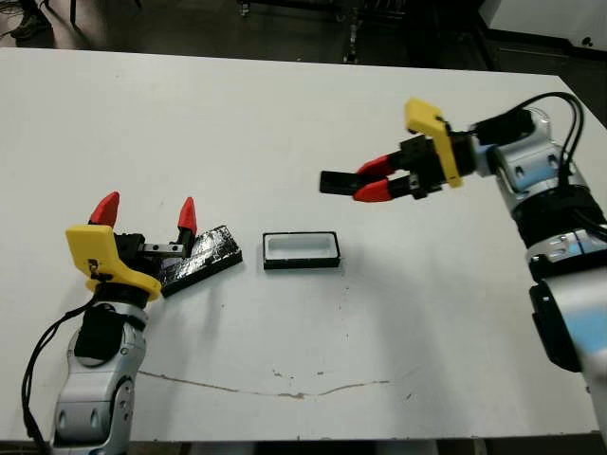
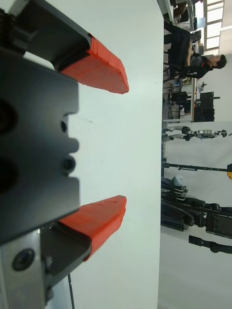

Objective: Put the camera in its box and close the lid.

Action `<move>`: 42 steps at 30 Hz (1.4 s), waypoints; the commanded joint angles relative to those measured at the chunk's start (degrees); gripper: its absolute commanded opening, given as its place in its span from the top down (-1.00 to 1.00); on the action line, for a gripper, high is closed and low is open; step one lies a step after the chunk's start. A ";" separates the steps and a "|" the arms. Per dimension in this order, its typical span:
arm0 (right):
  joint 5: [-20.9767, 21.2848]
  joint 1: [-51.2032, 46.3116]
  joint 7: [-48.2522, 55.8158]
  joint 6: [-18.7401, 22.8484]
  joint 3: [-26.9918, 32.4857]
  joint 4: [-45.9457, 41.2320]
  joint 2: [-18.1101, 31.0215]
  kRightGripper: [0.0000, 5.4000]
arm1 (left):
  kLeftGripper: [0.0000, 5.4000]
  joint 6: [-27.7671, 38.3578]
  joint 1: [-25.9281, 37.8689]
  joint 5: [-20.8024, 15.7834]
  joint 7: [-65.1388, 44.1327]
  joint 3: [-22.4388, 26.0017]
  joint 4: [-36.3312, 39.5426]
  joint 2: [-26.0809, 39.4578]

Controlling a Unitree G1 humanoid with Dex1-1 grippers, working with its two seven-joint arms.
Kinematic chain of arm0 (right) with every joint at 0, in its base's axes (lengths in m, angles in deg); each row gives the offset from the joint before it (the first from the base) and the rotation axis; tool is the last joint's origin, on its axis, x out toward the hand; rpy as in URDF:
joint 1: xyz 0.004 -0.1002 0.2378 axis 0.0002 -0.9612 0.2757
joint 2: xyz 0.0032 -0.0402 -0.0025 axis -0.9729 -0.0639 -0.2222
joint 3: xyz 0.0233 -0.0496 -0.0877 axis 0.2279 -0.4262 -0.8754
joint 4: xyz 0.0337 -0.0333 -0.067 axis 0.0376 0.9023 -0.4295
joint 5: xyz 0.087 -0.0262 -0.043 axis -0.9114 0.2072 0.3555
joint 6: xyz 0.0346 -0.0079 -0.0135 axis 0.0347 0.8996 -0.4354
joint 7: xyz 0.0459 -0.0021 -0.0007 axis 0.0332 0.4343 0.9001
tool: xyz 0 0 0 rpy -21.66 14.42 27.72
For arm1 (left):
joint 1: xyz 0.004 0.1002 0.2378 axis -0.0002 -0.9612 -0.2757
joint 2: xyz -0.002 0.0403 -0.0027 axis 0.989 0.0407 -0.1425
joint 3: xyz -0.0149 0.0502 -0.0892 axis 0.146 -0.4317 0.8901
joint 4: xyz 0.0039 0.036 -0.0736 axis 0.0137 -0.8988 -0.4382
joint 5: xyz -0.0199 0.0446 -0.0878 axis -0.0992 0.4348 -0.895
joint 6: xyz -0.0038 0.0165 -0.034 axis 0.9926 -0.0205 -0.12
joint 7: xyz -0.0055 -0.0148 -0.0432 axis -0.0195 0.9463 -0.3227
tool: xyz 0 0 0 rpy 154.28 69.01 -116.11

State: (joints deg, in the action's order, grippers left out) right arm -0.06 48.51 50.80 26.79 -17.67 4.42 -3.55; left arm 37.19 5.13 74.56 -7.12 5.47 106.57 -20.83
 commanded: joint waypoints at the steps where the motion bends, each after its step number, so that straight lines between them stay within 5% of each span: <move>1: 0.48 -2.23 0.17 1.70 -1.27 -4.94 0.18 0.39 | -1.00 -0.74 -0.56 0.05 0.04 0.08 -0.07 0.27; 18: 2.78 -4.83 0.31 9.21 -7.07 -12.78 -0.81 0.39 | -1.00 -0.23 -0.99 0.04 0.04 0.17 -0.36 0.07; 42: 7.69 -3.63 -0.90 7.99 -11.90 -8.76 -3.93 0.39 | -1.00 0.52 -1.55 0.51 0.23 -0.07 -0.61 -0.39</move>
State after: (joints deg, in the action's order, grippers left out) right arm 7.13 44.22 50.23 35.25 -29.25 -4.77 -7.44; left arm 37.35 4.21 74.63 -7.11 5.50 106.54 -21.28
